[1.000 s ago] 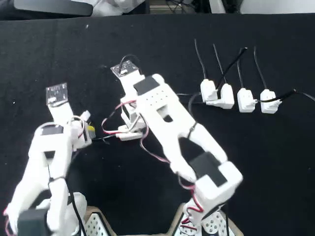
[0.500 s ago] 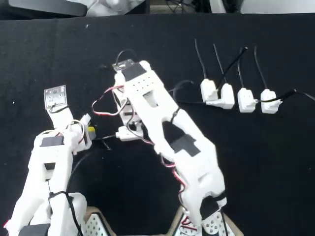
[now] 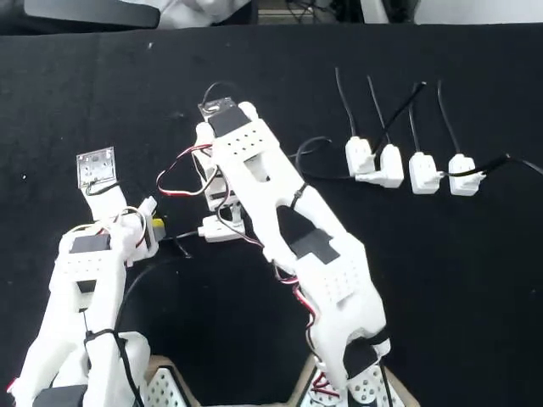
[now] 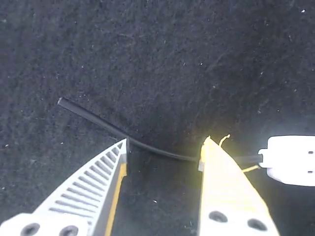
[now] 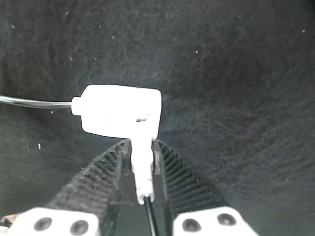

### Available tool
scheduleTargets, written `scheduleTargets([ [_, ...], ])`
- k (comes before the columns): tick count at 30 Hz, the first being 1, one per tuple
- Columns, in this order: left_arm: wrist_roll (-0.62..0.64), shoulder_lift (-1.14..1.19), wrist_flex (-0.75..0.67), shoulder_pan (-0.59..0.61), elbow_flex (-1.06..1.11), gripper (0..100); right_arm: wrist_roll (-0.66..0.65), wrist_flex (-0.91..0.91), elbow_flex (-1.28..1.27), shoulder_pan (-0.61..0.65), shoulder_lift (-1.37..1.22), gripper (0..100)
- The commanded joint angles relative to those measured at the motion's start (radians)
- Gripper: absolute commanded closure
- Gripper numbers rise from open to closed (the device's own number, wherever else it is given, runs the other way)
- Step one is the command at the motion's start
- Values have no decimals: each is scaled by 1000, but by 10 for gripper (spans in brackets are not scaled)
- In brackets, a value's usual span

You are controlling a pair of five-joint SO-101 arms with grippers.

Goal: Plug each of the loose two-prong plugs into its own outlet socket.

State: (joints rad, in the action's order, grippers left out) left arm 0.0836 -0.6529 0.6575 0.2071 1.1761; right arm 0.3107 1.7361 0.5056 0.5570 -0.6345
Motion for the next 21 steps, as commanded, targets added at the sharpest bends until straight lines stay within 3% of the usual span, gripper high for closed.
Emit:
scheduleTargets([
  [1,-5,-26,-8,-8,-13,762,52,31,41,-15,-2,988],
  [21,-3,-26,-11,-2,-13,762,91,31,-33,-15,59,988],
])
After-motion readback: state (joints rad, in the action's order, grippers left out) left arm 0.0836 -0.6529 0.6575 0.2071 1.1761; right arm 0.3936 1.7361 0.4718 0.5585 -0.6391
